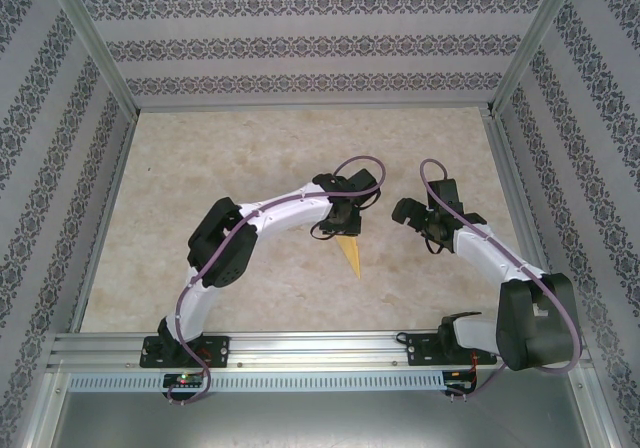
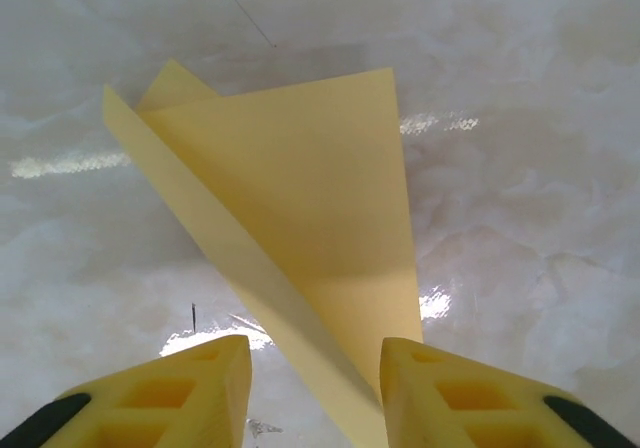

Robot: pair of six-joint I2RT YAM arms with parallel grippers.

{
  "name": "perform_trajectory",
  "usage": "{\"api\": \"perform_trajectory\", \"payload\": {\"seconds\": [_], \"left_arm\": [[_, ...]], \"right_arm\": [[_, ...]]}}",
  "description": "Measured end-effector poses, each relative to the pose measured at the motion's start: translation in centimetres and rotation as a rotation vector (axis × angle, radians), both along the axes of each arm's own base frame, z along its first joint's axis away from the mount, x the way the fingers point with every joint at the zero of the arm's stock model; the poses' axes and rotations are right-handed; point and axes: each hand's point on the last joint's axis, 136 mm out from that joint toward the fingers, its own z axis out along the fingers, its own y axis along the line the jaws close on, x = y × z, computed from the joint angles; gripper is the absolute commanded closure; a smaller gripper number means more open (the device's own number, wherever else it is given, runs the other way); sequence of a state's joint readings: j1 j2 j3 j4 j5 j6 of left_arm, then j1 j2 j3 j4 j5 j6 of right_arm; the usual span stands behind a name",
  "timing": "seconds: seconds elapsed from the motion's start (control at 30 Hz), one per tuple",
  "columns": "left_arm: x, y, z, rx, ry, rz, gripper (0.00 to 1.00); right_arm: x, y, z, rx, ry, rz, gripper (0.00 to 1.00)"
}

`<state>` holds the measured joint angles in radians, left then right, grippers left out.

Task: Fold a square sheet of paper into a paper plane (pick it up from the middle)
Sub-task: Turn over a paper plane at the center of the table.

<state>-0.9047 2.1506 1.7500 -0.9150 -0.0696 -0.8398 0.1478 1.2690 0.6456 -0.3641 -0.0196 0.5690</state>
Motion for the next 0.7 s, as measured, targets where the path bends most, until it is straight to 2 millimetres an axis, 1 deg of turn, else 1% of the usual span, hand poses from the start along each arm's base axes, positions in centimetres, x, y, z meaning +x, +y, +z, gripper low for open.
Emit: {"api": "perform_trajectory", "payload": {"seconds": [0.03, 0.1, 0.17, 0.27, 0.4, 0.57, 0.67, 0.7], "left_arm": [[-0.1, 0.0, 0.0, 0.003, 0.003, 0.001, 0.74], [-0.3, 0.1, -0.1, 0.008, 0.007, 0.003, 0.76], [-0.4, 0.1, -0.1, 0.013, 0.008, 0.001, 0.75], [-0.6, 0.3, -0.2, 0.019, 0.012, 0.001, 0.71], [-0.7, 0.5, -0.5, 0.026, 0.019, 0.001, 0.73], [-1.0, 0.8, -1.0, 0.040, 0.028, 0.000, 0.89], [-0.9, 1.0, -0.9, 0.047, 0.018, 0.000, 0.99], [-0.9, 1.1, -0.7, 0.047, 0.012, -0.005, 1.00]], "right_arm": [[0.0, 0.0, 0.0, 0.000, -0.001, 0.000, 0.02], [0.0, 0.0, 0.0, 0.000, -0.002, 0.000, 0.02], [0.1, 0.0, 0.1, 0.001, -0.005, 0.000, 0.02], [0.1, 0.0, 0.1, 0.001, -0.005, 0.000, 0.02], [0.1, 0.0, 0.1, 0.001, -0.005, 0.000, 0.02], [0.1, 0.0, 0.1, 0.001, -0.006, 0.000, 0.02], [0.0, 0.2, 0.3, 0.012, -0.009, 0.007, 0.02], [0.0, 0.4, 0.4, 0.019, -0.012, 0.012, 0.02]]}}
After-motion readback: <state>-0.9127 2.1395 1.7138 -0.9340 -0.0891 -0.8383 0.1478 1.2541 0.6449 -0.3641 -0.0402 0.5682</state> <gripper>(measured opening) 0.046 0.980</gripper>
